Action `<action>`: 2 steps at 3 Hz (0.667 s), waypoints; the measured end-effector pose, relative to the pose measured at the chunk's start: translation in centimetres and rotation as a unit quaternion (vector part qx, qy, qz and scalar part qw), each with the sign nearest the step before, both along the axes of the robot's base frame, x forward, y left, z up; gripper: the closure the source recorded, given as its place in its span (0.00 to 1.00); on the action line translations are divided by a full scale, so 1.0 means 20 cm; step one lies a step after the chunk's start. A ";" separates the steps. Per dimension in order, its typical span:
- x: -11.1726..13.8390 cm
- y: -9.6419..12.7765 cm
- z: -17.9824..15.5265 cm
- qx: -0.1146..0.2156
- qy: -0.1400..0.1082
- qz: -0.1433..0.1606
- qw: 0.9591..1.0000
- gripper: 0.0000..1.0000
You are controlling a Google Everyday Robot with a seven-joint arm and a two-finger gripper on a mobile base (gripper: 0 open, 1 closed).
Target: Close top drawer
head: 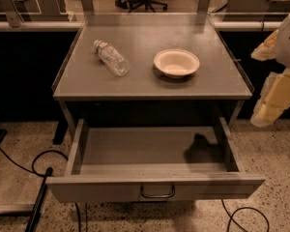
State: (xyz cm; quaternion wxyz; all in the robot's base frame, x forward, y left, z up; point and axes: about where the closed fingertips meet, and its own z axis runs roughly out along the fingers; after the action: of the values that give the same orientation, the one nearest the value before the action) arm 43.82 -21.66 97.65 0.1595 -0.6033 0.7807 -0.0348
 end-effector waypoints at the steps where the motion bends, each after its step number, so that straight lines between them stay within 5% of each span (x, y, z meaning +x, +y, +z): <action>1: 0.00 0.00 0.00 0.000 0.000 0.000 1.000 0.42; 2: 0.00 0.00 0.00 0.000 0.000 0.000 1.000 0.66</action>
Offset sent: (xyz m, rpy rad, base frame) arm 0.0000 0.0000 0.0000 0.0000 0.0000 0.0000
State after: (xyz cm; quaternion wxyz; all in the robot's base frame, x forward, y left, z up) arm 43.82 -21.66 97.65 0.1595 -0.6033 0.7807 -0.0348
